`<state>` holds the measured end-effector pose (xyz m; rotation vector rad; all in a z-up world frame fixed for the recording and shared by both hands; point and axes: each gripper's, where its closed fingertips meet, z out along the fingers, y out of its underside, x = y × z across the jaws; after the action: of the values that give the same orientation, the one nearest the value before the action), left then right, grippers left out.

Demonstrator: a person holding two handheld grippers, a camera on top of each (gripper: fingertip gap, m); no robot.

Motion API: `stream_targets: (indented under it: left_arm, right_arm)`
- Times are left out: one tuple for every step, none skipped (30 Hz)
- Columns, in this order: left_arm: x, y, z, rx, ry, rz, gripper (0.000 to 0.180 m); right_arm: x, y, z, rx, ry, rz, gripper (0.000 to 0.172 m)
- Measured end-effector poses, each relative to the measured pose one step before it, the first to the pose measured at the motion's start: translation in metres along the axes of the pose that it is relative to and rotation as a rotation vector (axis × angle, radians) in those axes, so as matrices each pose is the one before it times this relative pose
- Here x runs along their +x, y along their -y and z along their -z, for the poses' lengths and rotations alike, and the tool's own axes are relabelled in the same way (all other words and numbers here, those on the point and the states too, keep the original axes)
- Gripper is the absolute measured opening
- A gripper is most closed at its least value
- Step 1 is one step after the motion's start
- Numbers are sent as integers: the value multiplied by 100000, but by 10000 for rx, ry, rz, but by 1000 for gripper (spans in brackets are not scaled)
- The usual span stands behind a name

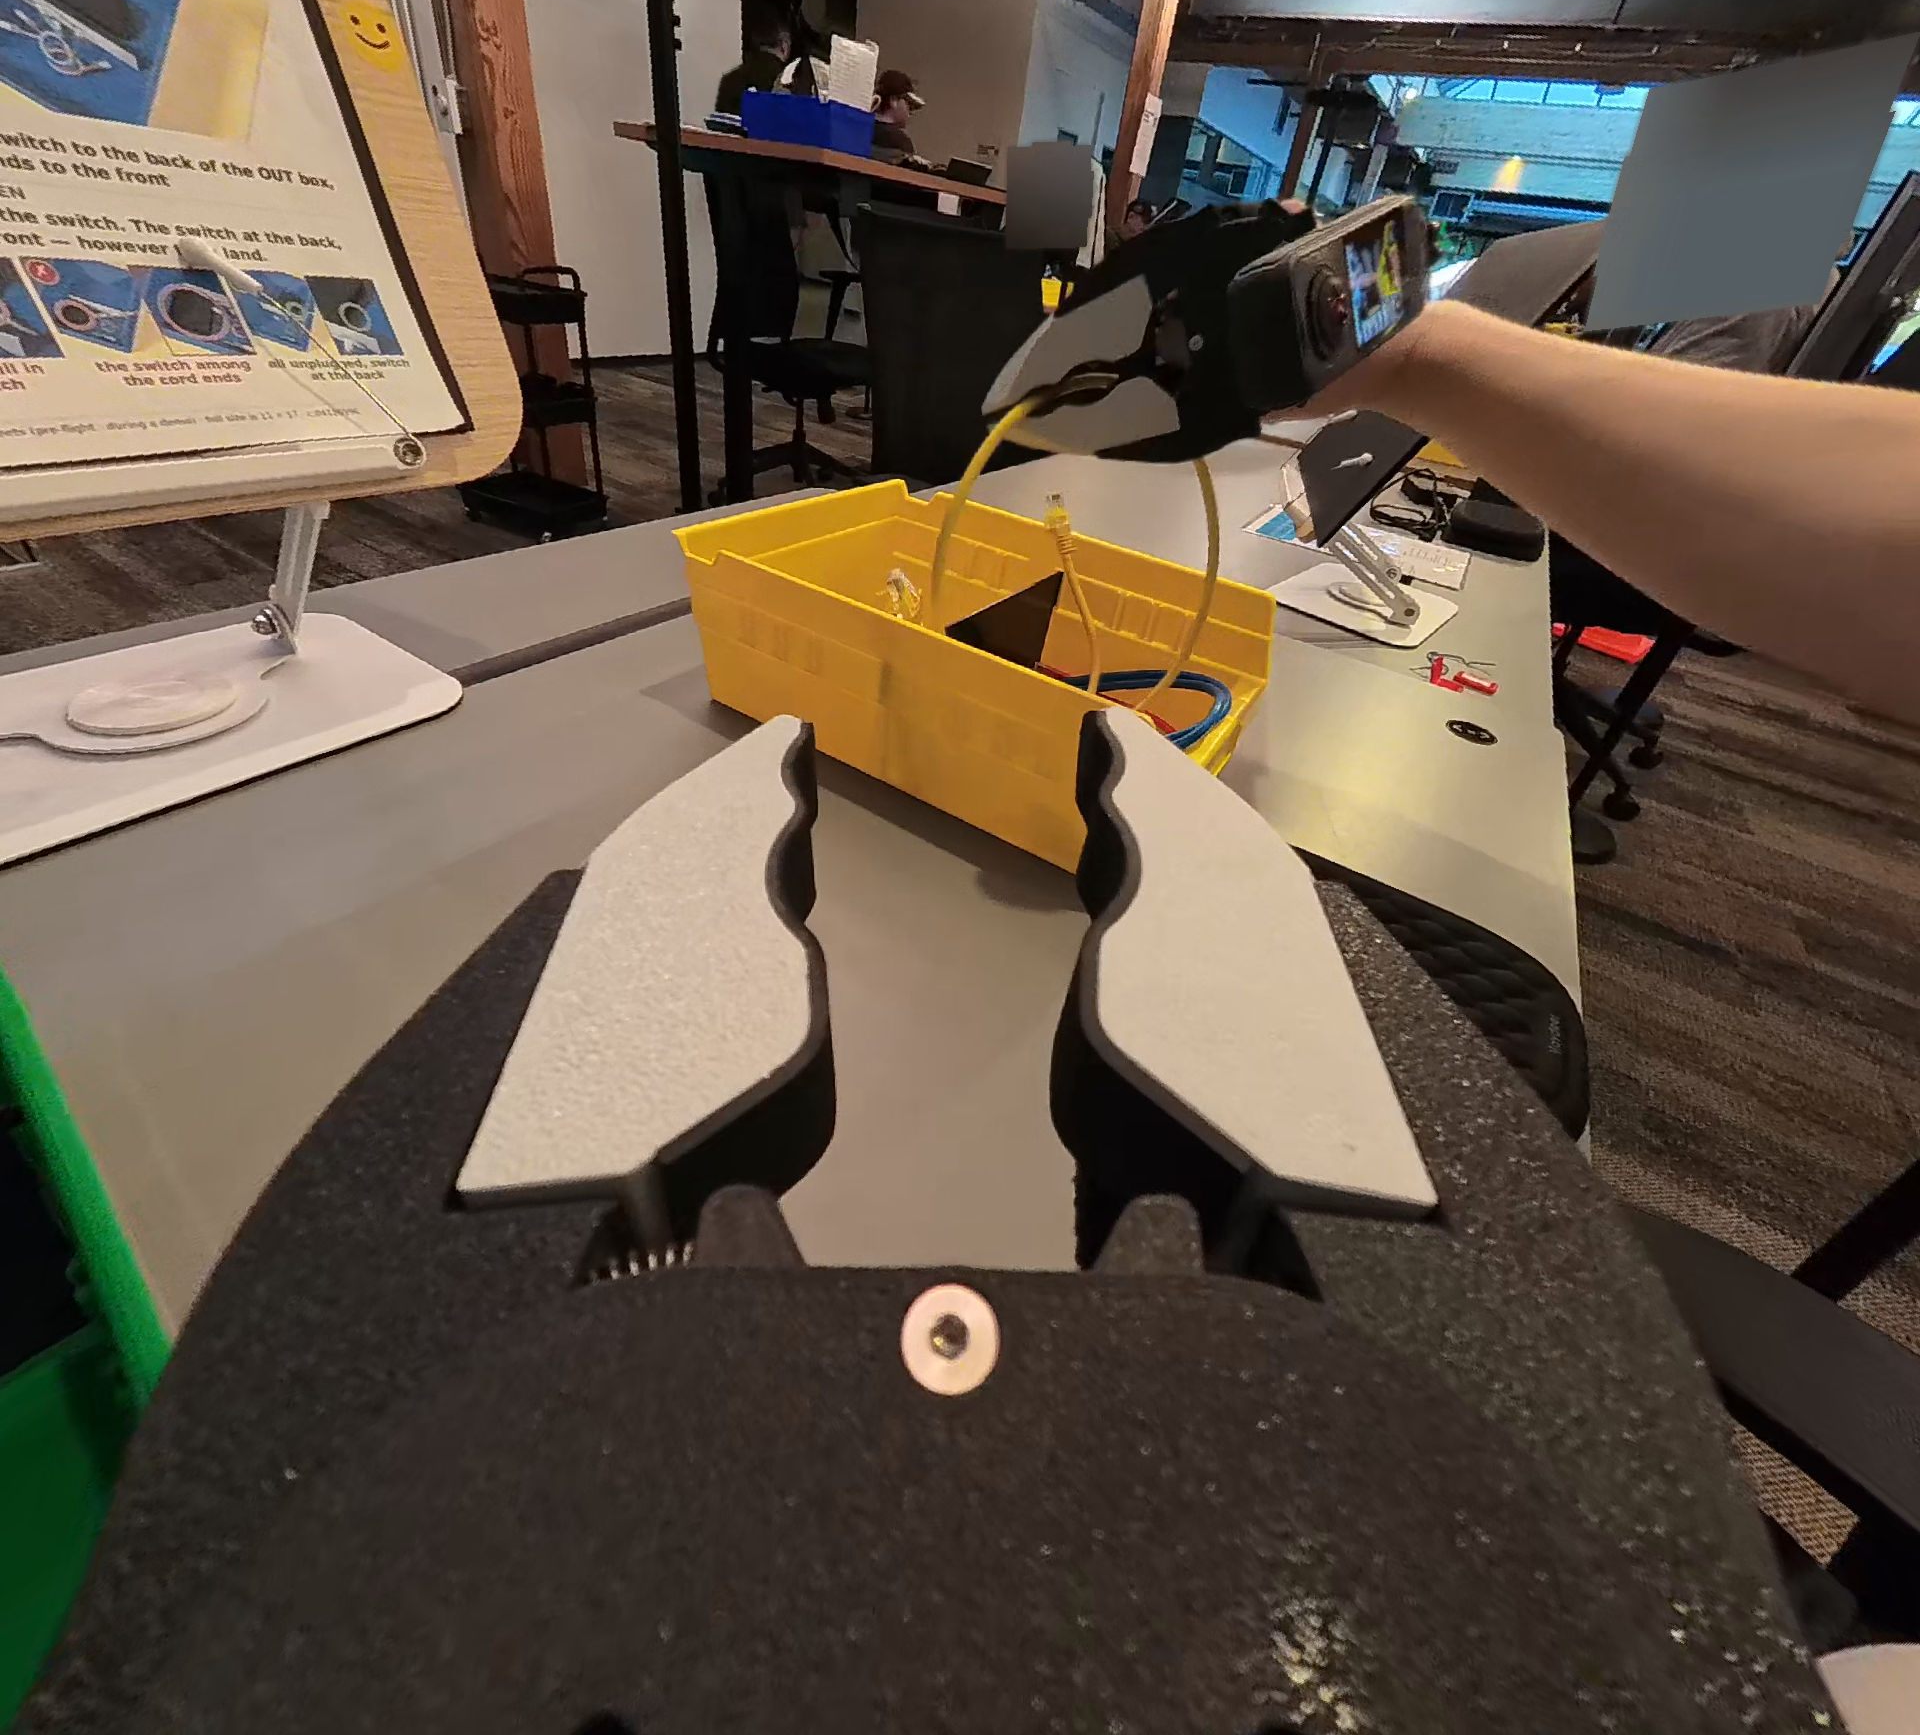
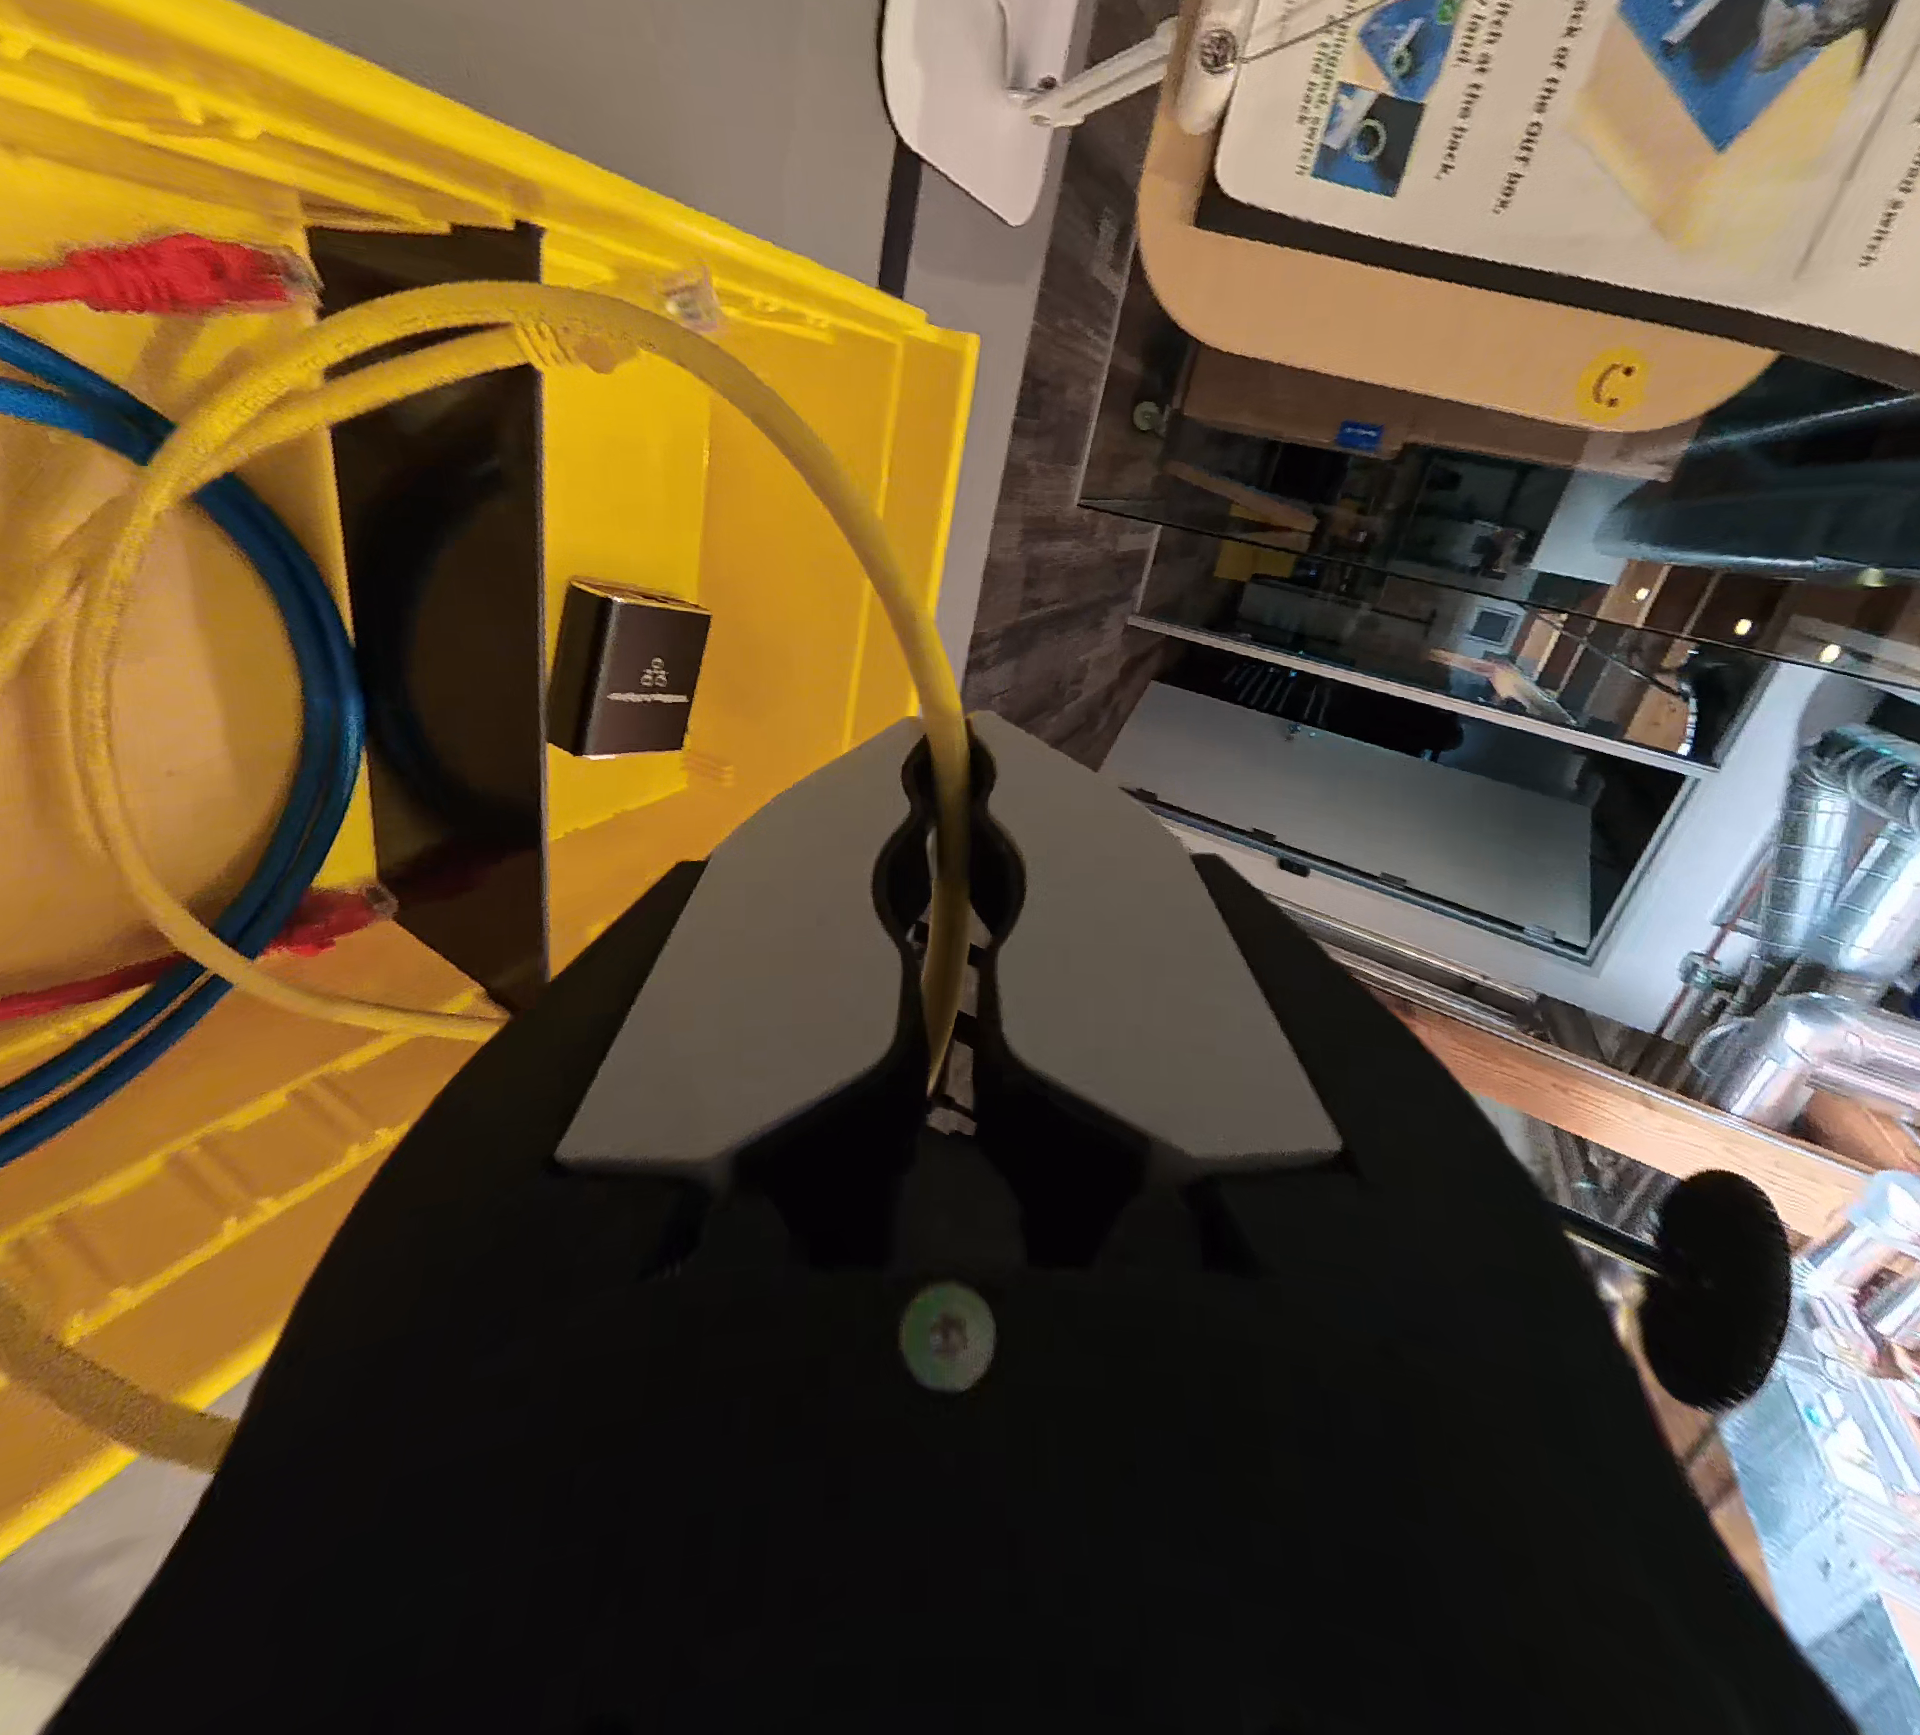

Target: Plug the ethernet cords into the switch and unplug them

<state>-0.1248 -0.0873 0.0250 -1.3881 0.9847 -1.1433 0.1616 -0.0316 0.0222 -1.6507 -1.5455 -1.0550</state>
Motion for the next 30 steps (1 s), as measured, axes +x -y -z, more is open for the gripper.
stream_targets:
  left_arm:
    - [3,-24,-5,-17,0,-15,47]
    - [20,-17,-16,-10,1,-20,47]
    - [49,-16,-17,-9,-17,-12,47]
    - [76,-12,-23,-14,-33,-7,47]
    - [71,-13,-21,-14,-26,-16,47]
    - [63,-10,-20,-9,-15,-34,47]
    - [46,-31,-3,-17,0,-39,47]
    - [20,-45,-25,-23,6,-29,47]
    - [39,-30,-18,-21,-8,-12,47]
    - [62,-18,-35,-11,-21,-7,47]
    - [54,-1,-38,-5,-12,-15,47]
    - [22,-31,-48,-21,3,-24,47]
    - [12,-71,-47,-37,7,-30,47]
    - [28,-54,-50,-32,-3,-28,47]
    - [32,-50,-38,-21,-5,-19,47]
    - [15,-39,-25,-13,7,-16,47]
    - [6,-20,-21,-7,6,-16,47]
    - [-4,-12,-8,-1,5,-12,47]
    - [-22,-4,-8,-3,15,-6,47]
    - [-38,-21,-7,-10,14,-2,47]
    - [-41,-2,8,-3,15,0,47]
    - [-55,-14,22,4,24,5,47]
    - [-56,12,28,7,18,6,47]
    - [-25,16,38,13,6,4,47]
    - [-39,40,26,14,13,5,47]
    - [-35,31,36,16,13,2,47]
    - [-25,22,20,8,4,6,47]
    - [8,2,18,2,-7,5,46]
    - [33,-6,-5,-4,-16,0,46]
    - [53,-19,-26,-13,-23,-5,47]
  right_arm:
    - [-171,188,-105,84,42,-112,3]
    - [-126,70,-101,55,1,-79,4]
    - [-286,15,-74,46,91,-86,4]
    - [-242,-98,-65,-19,48,-52,4]
    - [-197,-148,3,-51,-6,-2,4]
    - [-253,-45,73,25,7,9,4]
    - [-195,-42,78,28,-49,26,4]
    - [-177,-147,52,-29,-91,20,4]
    - [-242,-98,47,11,-47,9,4]
    - [-275,-35,43,53,-20,-18,4]
    - [-332,2,13,47,24,-31,4]
    - [-381,19,-36,50,73,-33,4]
    - [-280,40,-66,40,33,-8,4]
    - [-272,136,-66,85,65,21,4]
    - [-212,194,-110,70,80,24,4]
    - [-71,141,-143,-8,37,52,4]
    - [-110,342,-161,96,81,71,4]
    - [-129,443,-207,149,126,35,4]
    - [-60,330,-308,57,100,21,4]
    - [-142,258,-396,-9,161,78,4]
    - [-180,352,-416,56,176,114,4]
    - [-88,270,-467,15,145,83,4]
    - [-233,176,-491,-34,277,13,4]
    - [-226,167,-499,-20,270,-12,5]
    - [-120,145,-466,-6,190,-14,5]
    - [-158,81,-431,-24,203,-67,6]
    - [-30,-7,-359,-69,80,-37,6]
    - [62,-15,-287,-42,-33,31,6]
    - [43,-15,-221,-8,-81,47,7]
    - [-88,-65,-227,-9,9,-28,7]
